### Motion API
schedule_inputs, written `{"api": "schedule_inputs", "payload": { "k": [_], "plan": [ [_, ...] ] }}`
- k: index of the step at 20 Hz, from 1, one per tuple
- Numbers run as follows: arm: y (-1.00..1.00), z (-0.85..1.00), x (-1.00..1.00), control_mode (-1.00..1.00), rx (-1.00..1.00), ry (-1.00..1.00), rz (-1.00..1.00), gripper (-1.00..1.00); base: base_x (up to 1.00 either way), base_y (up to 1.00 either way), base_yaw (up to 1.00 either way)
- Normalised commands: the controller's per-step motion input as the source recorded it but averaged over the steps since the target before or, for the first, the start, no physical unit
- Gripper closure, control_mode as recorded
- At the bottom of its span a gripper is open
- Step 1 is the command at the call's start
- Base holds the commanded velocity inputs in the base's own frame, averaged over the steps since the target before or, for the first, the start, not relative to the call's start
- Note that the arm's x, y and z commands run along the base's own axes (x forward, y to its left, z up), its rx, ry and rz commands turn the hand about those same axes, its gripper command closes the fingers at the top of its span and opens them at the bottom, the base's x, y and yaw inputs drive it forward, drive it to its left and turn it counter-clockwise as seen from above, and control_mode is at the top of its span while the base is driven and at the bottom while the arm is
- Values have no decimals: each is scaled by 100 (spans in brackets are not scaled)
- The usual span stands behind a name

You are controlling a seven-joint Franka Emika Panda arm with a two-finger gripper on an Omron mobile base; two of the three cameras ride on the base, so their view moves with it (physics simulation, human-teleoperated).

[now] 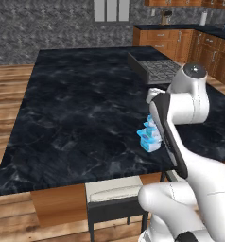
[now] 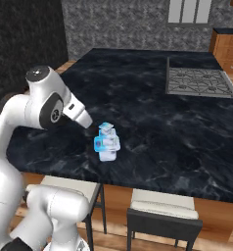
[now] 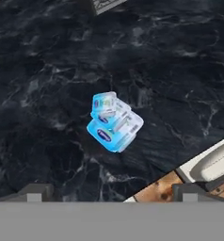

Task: Stack the yogurt containers by placing the smaller containers on top of the larger containers.

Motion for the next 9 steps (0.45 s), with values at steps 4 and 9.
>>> {"api": "schedule_inputs", "payload": {
  "k": [4, 9],
  "plan": [
    [28, 58, -52, -100, -9, -12, -2, -100, 0, 0, 0],
    [18, 54, -52, -100, -7, -12, -1, -100, 0, 0, 0]
  ]
}}
